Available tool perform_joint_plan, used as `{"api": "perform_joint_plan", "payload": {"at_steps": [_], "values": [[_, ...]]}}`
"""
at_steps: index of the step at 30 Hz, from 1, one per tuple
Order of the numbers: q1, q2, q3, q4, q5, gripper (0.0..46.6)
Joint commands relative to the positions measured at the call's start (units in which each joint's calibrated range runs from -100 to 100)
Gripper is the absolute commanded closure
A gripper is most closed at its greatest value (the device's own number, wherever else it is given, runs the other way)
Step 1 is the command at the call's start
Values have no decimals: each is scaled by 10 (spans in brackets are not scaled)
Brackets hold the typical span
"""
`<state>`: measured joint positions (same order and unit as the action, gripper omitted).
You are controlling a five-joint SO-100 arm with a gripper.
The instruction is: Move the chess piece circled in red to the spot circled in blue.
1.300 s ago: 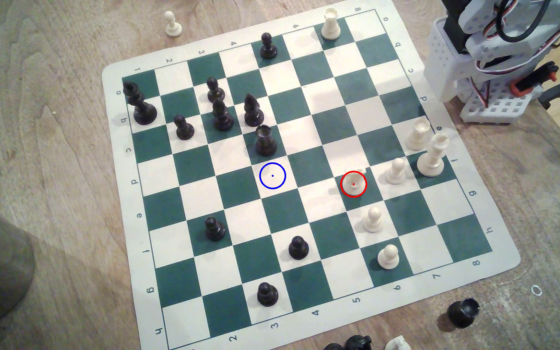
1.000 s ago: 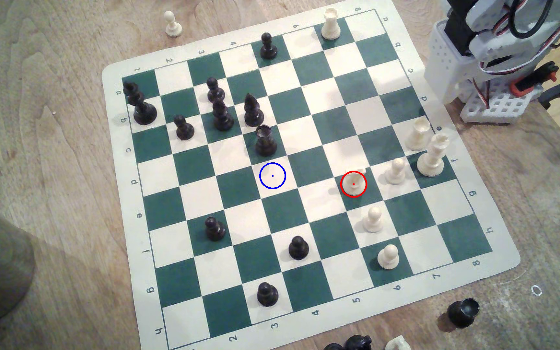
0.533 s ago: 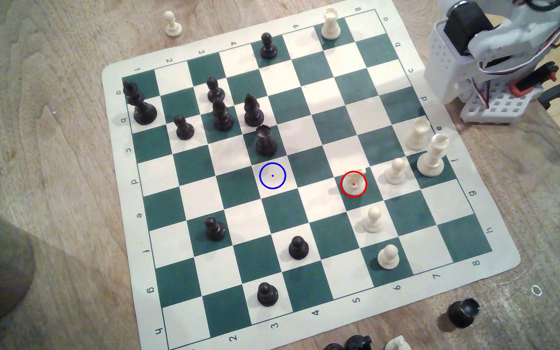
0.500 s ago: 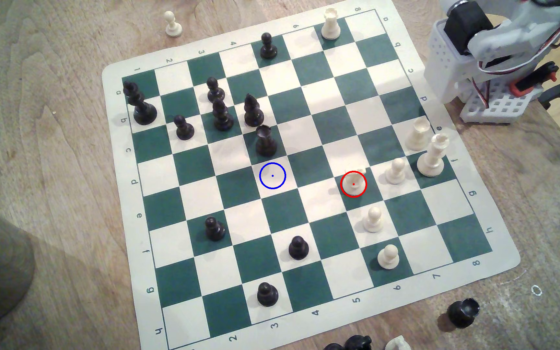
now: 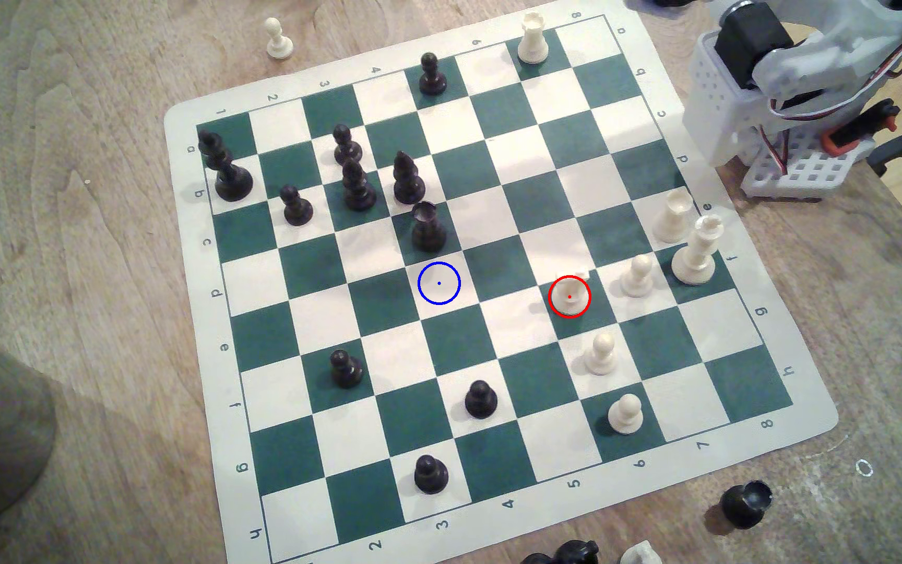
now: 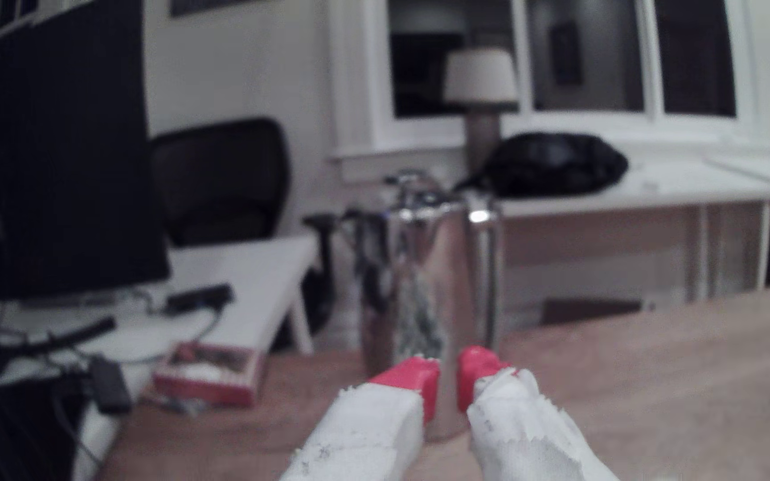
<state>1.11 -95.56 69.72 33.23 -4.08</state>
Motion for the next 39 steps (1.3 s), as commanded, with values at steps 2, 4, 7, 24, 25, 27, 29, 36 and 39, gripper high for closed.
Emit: {"api": "perform_joint_plan", "payload": {"at_steps": [2,4,7,24,25,27,29,36,39], "values": [[-10,4,-109,130,-52,464],[-10,23,-130,161,-44,464],[-26,91,-217,279,-43,464],[-114,397,-283,365,-135,464],[-113,425,-301,390,-149,464],[-109,456,-326,426,-163,464],[-110,482,-346,467,-175,464],[-155,504,-357,512,-197,464],[-184,544,-378,535,-203,464]]}}
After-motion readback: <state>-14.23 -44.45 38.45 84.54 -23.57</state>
